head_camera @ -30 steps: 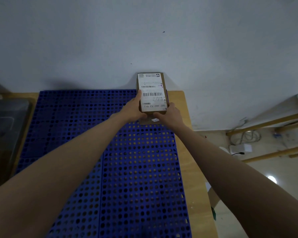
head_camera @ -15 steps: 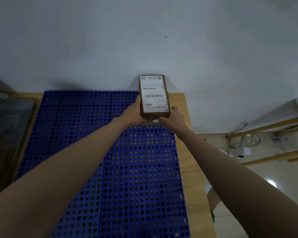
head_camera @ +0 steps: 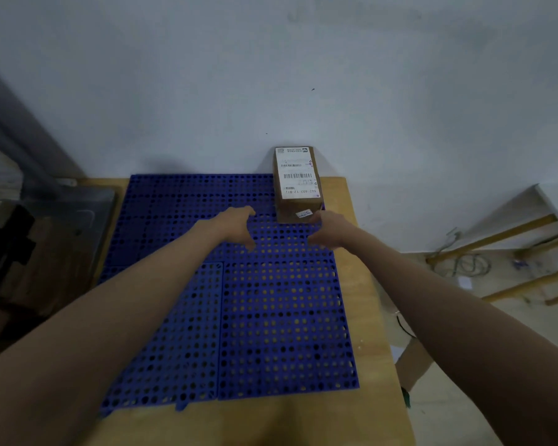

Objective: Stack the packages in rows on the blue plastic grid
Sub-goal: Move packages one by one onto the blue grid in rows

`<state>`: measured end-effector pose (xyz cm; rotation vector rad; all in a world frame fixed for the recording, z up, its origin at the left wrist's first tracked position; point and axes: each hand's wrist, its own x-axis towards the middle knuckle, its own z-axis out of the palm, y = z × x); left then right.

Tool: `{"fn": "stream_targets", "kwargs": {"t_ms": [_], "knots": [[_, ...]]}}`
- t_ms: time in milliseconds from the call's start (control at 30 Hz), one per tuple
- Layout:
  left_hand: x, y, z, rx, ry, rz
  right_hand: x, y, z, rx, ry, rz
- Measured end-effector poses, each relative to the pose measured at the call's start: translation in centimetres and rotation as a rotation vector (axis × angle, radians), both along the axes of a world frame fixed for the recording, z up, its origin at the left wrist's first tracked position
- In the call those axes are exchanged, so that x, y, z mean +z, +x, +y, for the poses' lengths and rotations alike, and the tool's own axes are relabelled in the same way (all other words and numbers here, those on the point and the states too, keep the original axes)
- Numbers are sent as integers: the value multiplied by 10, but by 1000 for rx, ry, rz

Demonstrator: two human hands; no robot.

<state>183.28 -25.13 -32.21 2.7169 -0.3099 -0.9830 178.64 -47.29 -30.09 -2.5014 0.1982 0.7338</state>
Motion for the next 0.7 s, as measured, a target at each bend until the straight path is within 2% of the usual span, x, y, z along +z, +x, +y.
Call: {"fn": "stream_targets", "kwargs": {"t_ms": [233,400,533,700], "knots": [[34,-81,39,8,42,-15,43,-65,47,206,-11,57],[43,-119,50,49,60,7,53,-89,66,211,10,120],[51,-185,77,156,38,-12,60,-139,93,313,35,81],[61,-265,101,185,52,-3,62,-206,116,391,48,87]]}}
